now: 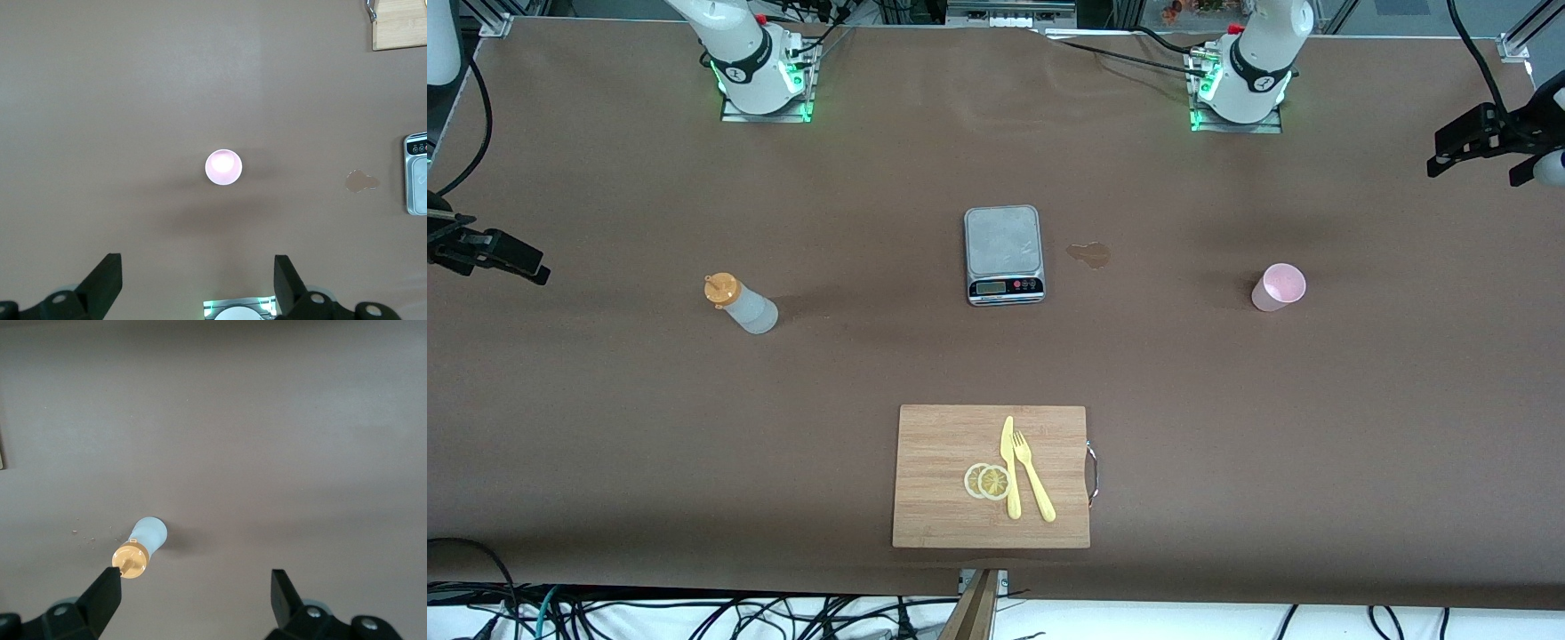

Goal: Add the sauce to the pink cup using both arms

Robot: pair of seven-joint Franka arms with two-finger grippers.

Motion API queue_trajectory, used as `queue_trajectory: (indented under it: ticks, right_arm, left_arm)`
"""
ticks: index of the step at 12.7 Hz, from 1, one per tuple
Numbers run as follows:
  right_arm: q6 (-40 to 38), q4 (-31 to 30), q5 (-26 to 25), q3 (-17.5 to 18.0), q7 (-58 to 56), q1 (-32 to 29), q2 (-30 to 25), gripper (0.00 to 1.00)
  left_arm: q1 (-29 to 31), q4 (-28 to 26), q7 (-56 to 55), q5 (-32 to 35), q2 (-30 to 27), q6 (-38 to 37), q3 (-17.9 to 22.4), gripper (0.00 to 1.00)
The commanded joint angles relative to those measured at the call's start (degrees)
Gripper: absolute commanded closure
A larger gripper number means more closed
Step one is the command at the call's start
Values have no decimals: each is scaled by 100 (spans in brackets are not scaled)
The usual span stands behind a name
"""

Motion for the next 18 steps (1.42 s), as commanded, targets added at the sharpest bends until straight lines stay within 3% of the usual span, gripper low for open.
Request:
queue_trajectory:
  ticks: [1,16,17,18]
  right_arm:
    - [-11,100,-32,36,-66,-44,26,1]
    - [-2,100,-32,36,-66,-44,70,1]
    - [-2,100,-32,36,-66,-44,70,1]
    - [7,100,-32,36,-66,-44,78,1]
  left_arm:
    - [-27,259,71,-79,91,-100,-40,0]
    - [-96,233,45,-27,241,-83,82,0]
    - [-341,233,45,-9,249,-83,300,0]
    - [-804,233,53,-9,249,-91,798,0]
